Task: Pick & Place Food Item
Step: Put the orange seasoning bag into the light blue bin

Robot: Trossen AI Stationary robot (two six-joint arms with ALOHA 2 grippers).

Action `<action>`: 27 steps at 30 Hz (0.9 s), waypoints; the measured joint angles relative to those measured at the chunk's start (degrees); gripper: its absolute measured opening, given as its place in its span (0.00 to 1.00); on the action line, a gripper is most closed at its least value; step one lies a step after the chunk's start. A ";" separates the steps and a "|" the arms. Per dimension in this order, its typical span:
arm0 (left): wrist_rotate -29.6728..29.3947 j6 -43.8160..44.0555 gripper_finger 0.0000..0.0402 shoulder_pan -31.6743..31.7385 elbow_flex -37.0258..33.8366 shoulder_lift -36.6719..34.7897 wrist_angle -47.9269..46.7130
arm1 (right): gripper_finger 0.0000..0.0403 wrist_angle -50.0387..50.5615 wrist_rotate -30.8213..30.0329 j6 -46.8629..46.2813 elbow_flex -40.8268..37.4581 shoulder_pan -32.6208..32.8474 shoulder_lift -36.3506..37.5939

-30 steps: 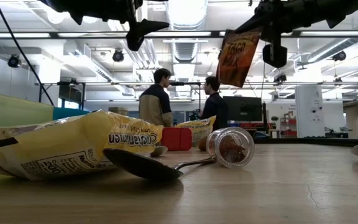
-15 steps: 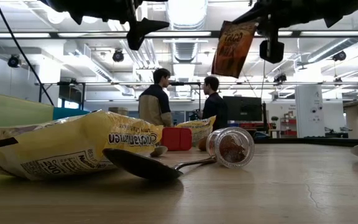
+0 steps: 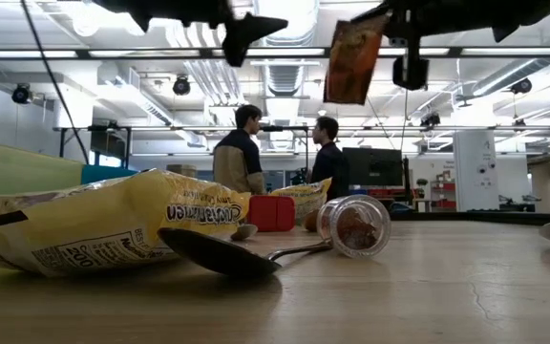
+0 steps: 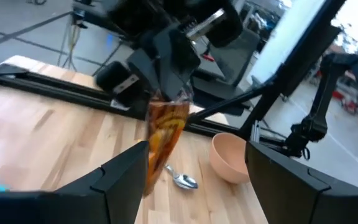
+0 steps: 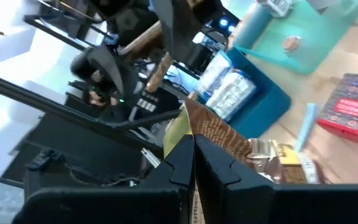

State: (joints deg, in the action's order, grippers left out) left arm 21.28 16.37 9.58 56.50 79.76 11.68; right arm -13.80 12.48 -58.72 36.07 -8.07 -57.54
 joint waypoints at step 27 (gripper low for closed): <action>3.91 -5.12 0.68 -1.22 12.71 10.80 -6.80 | 0.02 -10.63 3.90 0.80 5.12 2.60 -9.56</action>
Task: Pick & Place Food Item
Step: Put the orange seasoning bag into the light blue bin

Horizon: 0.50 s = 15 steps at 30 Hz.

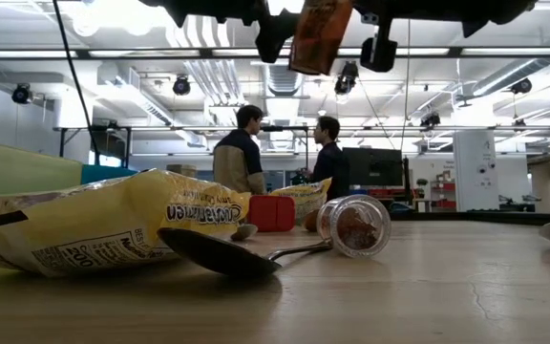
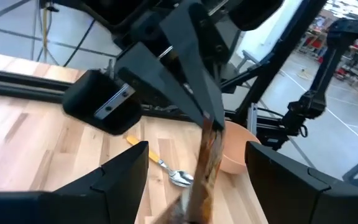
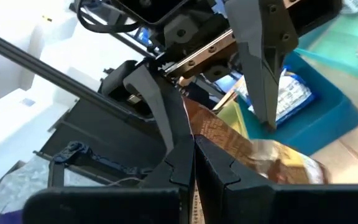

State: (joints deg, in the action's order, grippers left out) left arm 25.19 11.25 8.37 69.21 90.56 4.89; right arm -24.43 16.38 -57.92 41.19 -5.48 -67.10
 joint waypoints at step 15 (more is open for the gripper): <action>6.86 -0.99 0.17 -0.55 0.00 -0.02 -0.45 | 0.02 0.17 2.15 1.84 3.43 0.65 -1.96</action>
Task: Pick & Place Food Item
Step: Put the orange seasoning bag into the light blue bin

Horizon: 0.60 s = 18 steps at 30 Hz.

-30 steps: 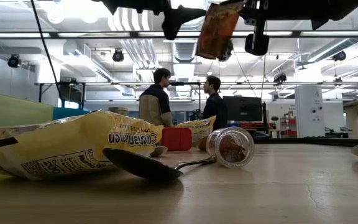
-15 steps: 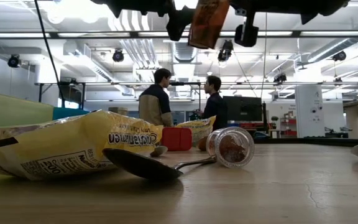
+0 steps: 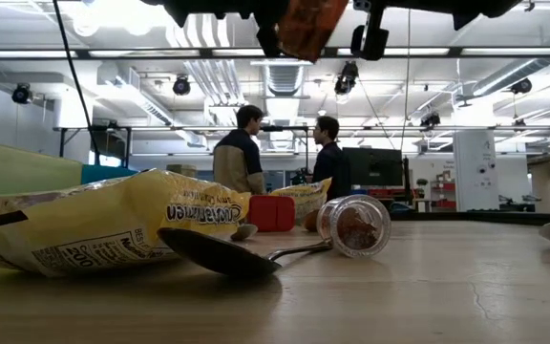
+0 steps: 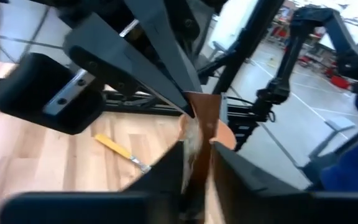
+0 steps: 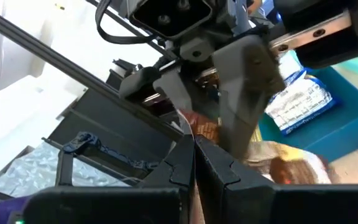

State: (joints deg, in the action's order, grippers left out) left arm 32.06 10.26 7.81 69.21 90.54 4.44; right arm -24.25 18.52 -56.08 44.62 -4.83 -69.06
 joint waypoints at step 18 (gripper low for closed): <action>0.35 9.85 0.01 -0.11 0.26 -0.55 -1.26 | 0.02 0.51 0.36 2.88 -0.04 0.32 0.03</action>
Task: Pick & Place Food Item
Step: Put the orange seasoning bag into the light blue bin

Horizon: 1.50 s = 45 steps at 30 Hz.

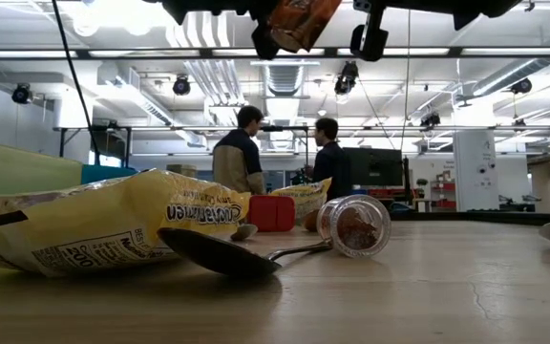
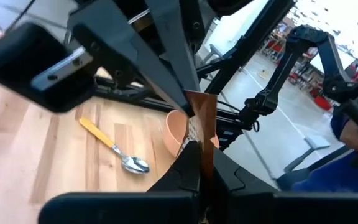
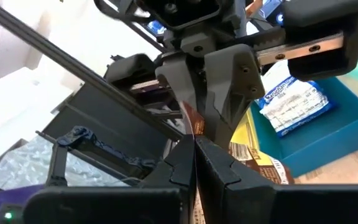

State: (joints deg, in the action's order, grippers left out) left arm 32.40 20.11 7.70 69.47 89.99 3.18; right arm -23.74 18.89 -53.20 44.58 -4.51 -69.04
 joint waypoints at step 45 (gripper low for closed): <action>-85.96 28.15 0.00 -0.96 -44.93 -38.90 -7.20 | 0.57 -0.50 -0.41 7.12 2.78 -1.14 0.98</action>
State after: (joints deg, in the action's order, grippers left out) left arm -53.56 48.26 6.74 24.54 51.10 -4.01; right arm -24.24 18.48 -46.09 47.35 -5.65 -68.05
